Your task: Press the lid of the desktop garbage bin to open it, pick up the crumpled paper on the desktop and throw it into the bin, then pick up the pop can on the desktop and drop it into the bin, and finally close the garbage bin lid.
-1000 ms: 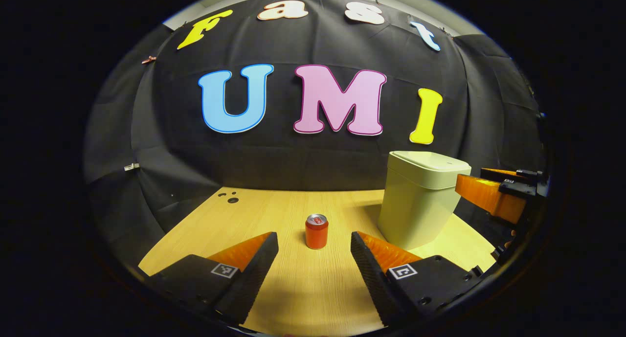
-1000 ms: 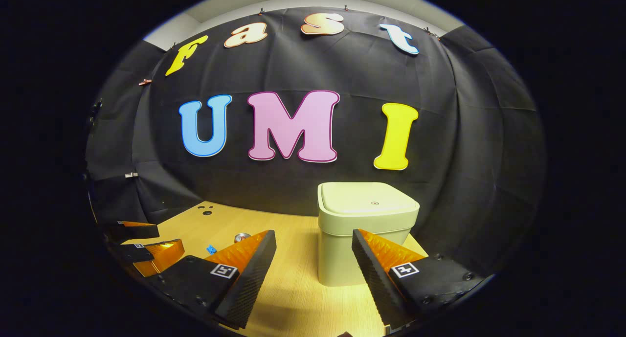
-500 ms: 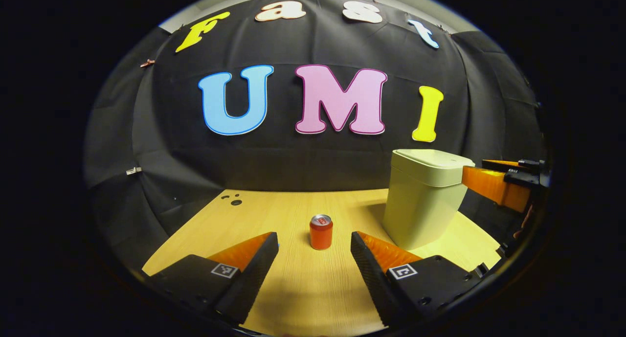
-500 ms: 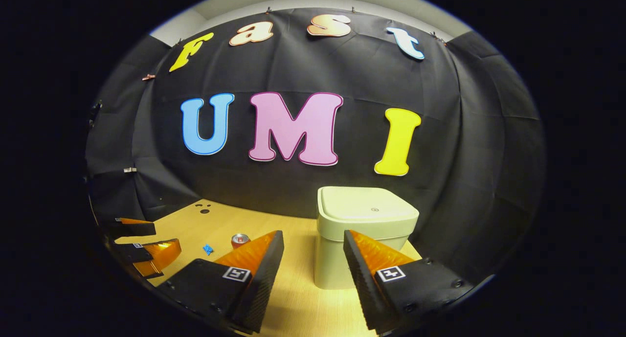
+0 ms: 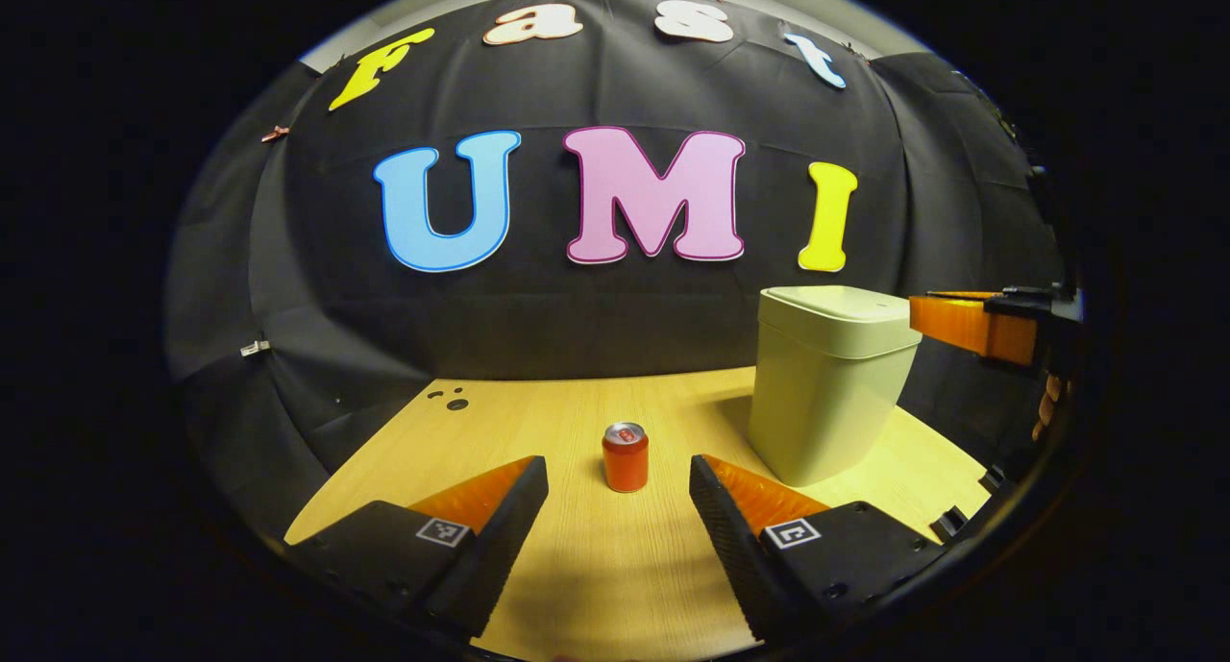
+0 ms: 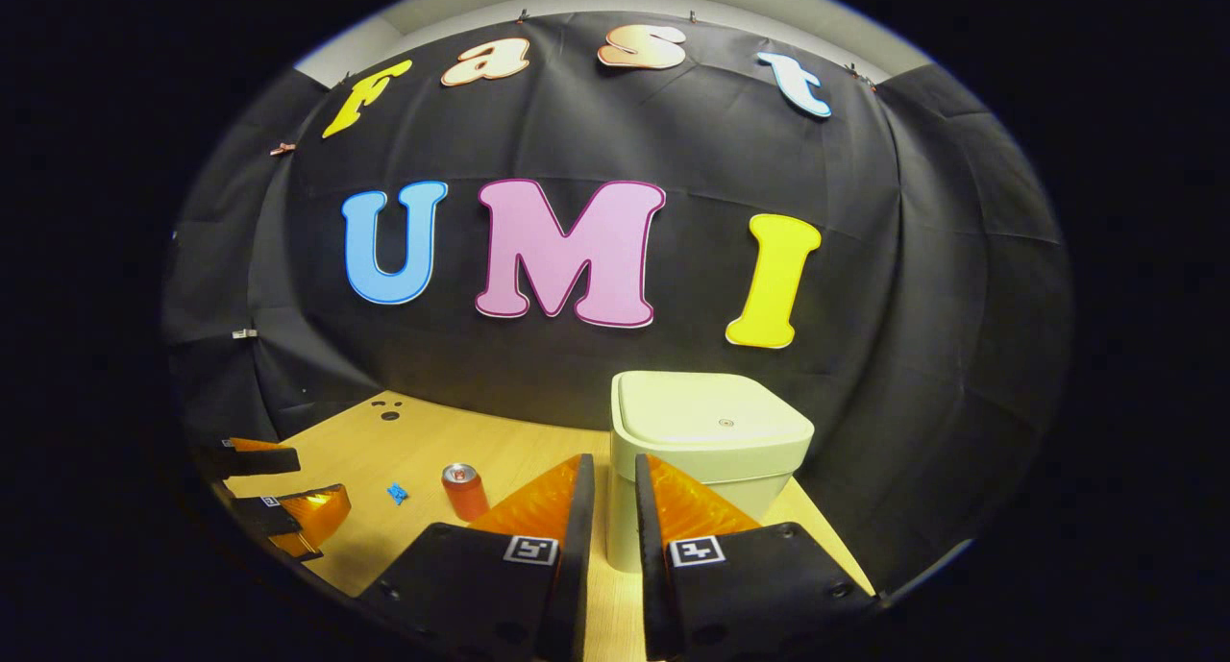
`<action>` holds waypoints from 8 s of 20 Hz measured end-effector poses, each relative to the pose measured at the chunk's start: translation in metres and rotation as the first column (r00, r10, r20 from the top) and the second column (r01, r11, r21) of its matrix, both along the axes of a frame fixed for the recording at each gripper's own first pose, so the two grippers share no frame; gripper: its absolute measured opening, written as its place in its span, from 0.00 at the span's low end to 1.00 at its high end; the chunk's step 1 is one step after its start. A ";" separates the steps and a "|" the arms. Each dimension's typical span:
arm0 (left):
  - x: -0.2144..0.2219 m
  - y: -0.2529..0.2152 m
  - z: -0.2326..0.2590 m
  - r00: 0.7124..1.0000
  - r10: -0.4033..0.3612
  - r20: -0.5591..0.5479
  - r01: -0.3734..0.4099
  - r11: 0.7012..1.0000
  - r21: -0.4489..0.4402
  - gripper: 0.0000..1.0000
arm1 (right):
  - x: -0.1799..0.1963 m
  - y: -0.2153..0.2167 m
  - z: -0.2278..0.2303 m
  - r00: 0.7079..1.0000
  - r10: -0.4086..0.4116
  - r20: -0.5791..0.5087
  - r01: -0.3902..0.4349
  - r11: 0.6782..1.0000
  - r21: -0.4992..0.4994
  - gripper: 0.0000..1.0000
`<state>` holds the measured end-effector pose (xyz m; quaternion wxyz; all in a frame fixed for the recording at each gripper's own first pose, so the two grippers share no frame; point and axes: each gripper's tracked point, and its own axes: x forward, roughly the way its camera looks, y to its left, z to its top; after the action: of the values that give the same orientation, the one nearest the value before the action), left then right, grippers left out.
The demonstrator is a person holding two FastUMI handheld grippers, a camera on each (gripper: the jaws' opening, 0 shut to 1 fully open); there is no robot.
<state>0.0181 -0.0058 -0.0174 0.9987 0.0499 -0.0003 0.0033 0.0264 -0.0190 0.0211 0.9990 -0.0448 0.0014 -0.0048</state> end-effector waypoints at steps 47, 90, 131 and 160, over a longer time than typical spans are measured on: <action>0.044 0.021 -0.016 0.980 0.161 -0.120 -0.170 0.983 -0.072 0.96 | 0.122 -0.105 -0.007 0.987 -0.073 -0.144 0.079 0.996 0.035 0.06; 0.027 0.115 -0.012 0.994 0.099 -0.053 -0.103 0.992 -0.068 0.96 | 0.025 0.011 0.050 0.999 -0.026 -0.031 0.029 0.993 0.111 0.55; 0.256 0.142 -0.168 0.918 0.073 -0.390 -0.094 0.995 -0.036 0.75 | -0.021 -0.002 -0.037 0.953 -0.163 -0.255 0.181 0.982 0.048 0.98; 0.181 0.078 0.019 0.989 -0.091 -0.114 0.087 0.995 -0.041 0.37 | -0.065 -0.038 -0.044 0.956 -0.182 -0.229 0.210 0.972 0.102 0.98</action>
<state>0.1993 0.0719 0.0016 0.9970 0.0319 0.0554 -0.0441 -0.0383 -0.0571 -0.0231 0.9882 0.0181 0.1156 -0.0989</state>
